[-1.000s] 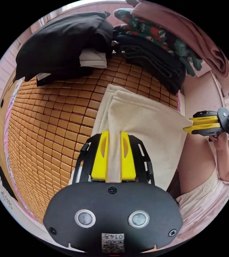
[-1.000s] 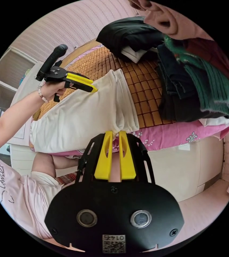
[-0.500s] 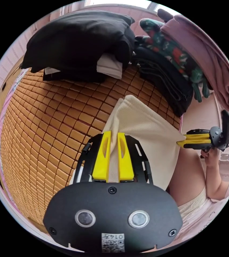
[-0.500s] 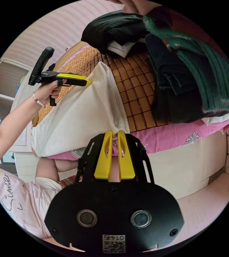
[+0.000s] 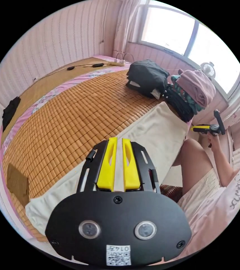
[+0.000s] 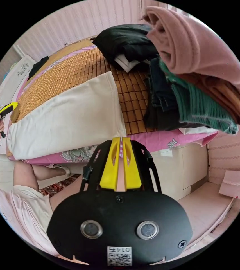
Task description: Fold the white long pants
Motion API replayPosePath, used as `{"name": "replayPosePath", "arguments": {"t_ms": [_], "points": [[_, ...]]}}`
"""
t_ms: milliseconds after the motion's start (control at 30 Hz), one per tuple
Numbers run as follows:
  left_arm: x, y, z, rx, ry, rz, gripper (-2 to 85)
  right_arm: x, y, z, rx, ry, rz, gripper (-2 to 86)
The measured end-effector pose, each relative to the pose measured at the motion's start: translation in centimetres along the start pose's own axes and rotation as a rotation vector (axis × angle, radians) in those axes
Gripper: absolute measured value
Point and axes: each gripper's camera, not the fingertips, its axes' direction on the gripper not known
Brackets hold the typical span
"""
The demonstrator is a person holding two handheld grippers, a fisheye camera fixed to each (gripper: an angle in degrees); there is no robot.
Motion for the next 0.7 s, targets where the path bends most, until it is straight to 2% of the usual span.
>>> {"name": "replayPosePath", "arguments": {"t_ms": [133,333,400,533,700], "points": [[-6.6,16.8,-7.7,-0.04,-0.158,-0.292,4.3,-7.0,-0.1,-1.0,0.124,-0.005,-0.232,0.3],[-11.0,31.0,-13.6,0.041,-0.228,-0.574,5.2,-22.4,-4.6,1.0,0.153,-0.122,-0.656,0.2],[-12.0,32.3,-14.0,0.067,-0.221,-0.58,5.6,-29.4,-7.2,2.3,0.156,-0.108,-0.841,3.1],[-14.2,30.8,-13.0,0.051,-0.265,-0.487,7.0,-37.8,-11.4,5.8,0.113,-0.059,-0.992,9.4],[-15.9,24.7,-9.0,0.033,-0.096,-0.31,7.6,-44.0,-16.4,14.2,-0.144,-0.051,-1.069,8.9]]}}
